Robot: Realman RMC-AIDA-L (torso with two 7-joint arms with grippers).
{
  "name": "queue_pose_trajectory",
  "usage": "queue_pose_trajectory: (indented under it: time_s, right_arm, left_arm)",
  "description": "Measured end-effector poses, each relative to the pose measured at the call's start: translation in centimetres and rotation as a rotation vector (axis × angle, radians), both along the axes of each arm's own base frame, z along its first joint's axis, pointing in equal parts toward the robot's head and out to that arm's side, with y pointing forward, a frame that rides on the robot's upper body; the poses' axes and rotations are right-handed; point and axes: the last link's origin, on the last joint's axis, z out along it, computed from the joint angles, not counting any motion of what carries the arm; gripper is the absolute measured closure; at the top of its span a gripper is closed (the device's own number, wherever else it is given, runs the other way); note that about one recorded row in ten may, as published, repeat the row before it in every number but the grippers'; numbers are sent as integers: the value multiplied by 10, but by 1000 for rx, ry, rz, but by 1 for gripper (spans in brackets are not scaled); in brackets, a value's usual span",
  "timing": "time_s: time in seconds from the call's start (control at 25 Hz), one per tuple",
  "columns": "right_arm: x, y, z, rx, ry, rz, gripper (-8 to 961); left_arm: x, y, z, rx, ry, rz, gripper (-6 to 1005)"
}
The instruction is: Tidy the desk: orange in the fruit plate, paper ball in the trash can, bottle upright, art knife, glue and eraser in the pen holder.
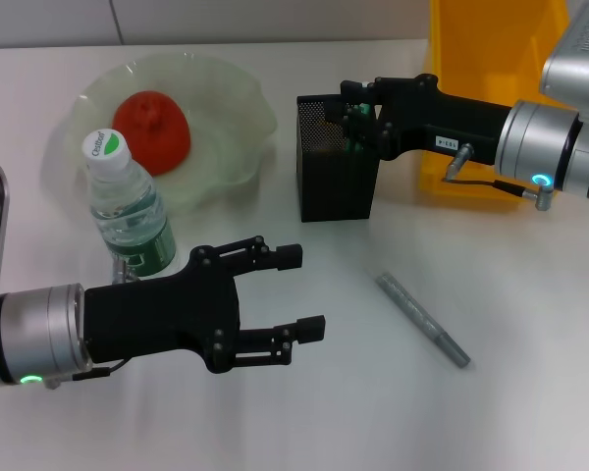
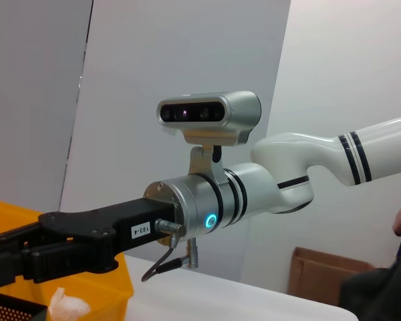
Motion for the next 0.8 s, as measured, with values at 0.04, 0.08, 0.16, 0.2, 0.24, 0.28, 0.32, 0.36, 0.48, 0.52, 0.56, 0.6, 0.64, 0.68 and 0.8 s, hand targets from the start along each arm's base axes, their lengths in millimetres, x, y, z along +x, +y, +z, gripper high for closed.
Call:
queue_pose_trajectory:
  time_s: [0.04,0.08,0.16,0.2,0.24,0.28,0.32,0.36,0.48,0.52,0.56,0.6,0.64,0.68,0.8]
  right_arm:
    - [0,0,0,0,0,0,650]
    - [0,0,0,0,0,-1,650]
    - [1,0,0,1,0,-1,650]
    - [1,-1,1,2,1,-1,650]
    - [1,-1,1,2,1,-1,650]
    - [1,-1,1,2,1,0,650]
    - [1,-1,1,2,3,2,650]
    - [0,-2,1,0,6,7,650]
    - [-4,-10,3,-16,13,43,650]
    - [-6,-13,5,-22,15,51,650]
    - [-8,-16,8,-28,15,58,650]
    - [-12,-21,16,-48,1,51,650]
    - [-12,-21,16,-48,1,51,650]
    - [-16,-22,21,-57,-17,51,650]
    - [-25,-37,35,-190,-125,30,650]
  left_arm:
    - [0,0,0,0,0,0,198]
    - [0,0,0,0,0,0,198]
    - [0,0,0,-1,1,0,198]
    - [0,0,0,-1,1,0,198]
    - [0,0,0,-1,1,0,198]
    - [0,0,0,-1,1,0,198]
    - [0,0,0,-1,1,0,198]
    - [0,0,0,-1,1,0,198]
    - [0,0,0,0,1,-1,198]
    - [0,-1,0,-1,1,0,198]
    - [-1,-1,0,-2,1,1,198]
    - [-1,-1,0,-2,0,2,198]
    - [-1,-1,0,-2,0,2,198]
    - [-1,-2,0,-1,-1,2,198]
    - [-2,-3,0,-2,0,2,198]
